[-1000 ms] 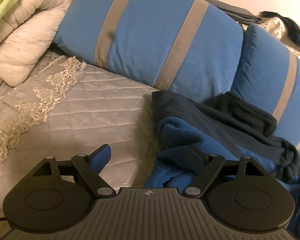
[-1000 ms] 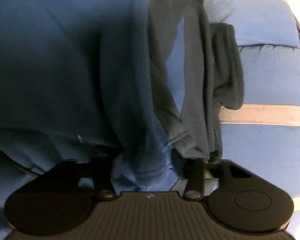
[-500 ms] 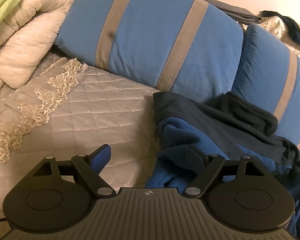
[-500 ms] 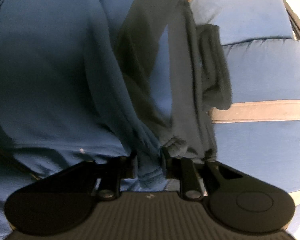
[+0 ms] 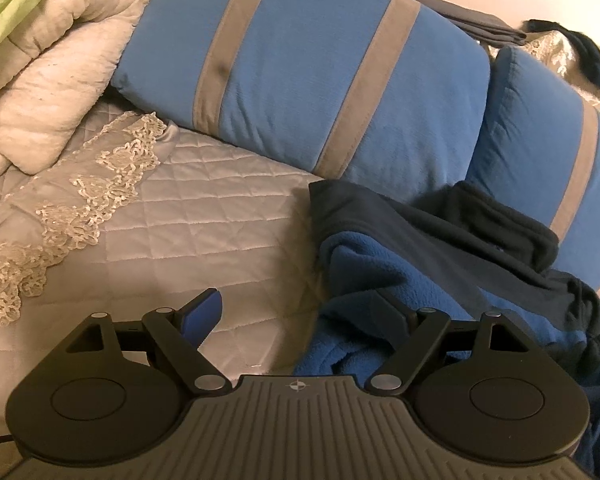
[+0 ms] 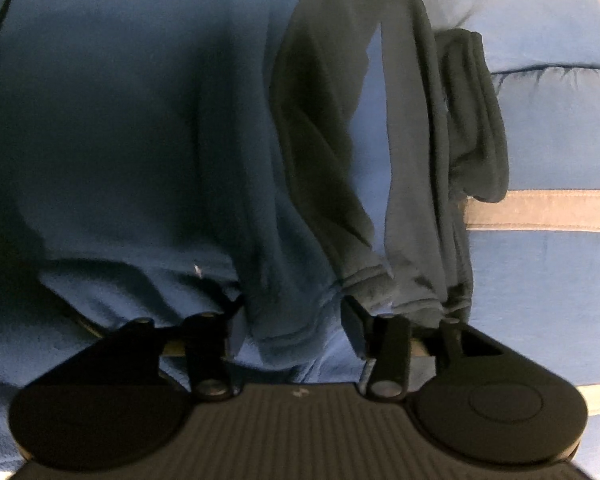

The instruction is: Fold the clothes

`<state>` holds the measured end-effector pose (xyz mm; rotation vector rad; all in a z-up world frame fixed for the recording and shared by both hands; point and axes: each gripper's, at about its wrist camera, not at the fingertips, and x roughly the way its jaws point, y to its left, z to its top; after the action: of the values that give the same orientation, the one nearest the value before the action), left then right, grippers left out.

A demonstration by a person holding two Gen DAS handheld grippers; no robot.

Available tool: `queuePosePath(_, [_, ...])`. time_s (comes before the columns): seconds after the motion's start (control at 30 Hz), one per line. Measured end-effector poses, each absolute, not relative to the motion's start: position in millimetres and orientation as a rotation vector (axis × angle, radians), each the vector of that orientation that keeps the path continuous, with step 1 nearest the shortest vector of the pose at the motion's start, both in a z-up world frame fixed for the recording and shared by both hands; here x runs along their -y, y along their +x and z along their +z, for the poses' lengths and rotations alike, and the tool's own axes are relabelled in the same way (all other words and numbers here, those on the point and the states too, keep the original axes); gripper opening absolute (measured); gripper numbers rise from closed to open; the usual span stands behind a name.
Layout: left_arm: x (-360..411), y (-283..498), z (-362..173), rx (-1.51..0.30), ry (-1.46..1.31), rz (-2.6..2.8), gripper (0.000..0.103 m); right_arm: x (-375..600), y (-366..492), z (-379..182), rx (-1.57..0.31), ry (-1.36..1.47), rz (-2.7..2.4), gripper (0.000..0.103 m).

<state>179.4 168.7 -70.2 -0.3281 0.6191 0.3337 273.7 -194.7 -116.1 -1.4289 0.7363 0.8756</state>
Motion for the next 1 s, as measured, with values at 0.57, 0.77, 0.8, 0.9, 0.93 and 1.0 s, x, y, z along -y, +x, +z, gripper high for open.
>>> queuePosePath(0.57, [-172, 188, -67, -0.716, 0.024, 0.105, 0.082, 152, 284, 14, -0.412, -1.43, 0.632, 0.014])
queuePosePath(0.77, [-156, 203, -87, -0.75, 0.259, -0.017, 0.082, 125, 290, 84, -0.238, -1.388, 0.483, 0.014])
queuePosePath(0.8, [-152, 207, -90, -0.742, 0.275, -0.02, 0.082, 122, 290, 93, -0.215, -1.385, 0.465, 0.014])
queuePosePath(0.9, [-142, 217, -100, -0.716, 0.305, -0.024, 0.082, 112, 288, 116, -0.167, -1.384, 0.43, 0.014])
queuePosePath(0.93, [-140, 221, -103, -0.708, 0.311, -0.024, 0.082, 110, 287, 122, -0.158, -1.386, 0.425, 0.014])
queuePosePath(1.0, [-137, 227, -109, -0.704, 0.334, -0.028, 0.082, 107, 288, 133, -0.144, -1.388, 0.416, 0.014])
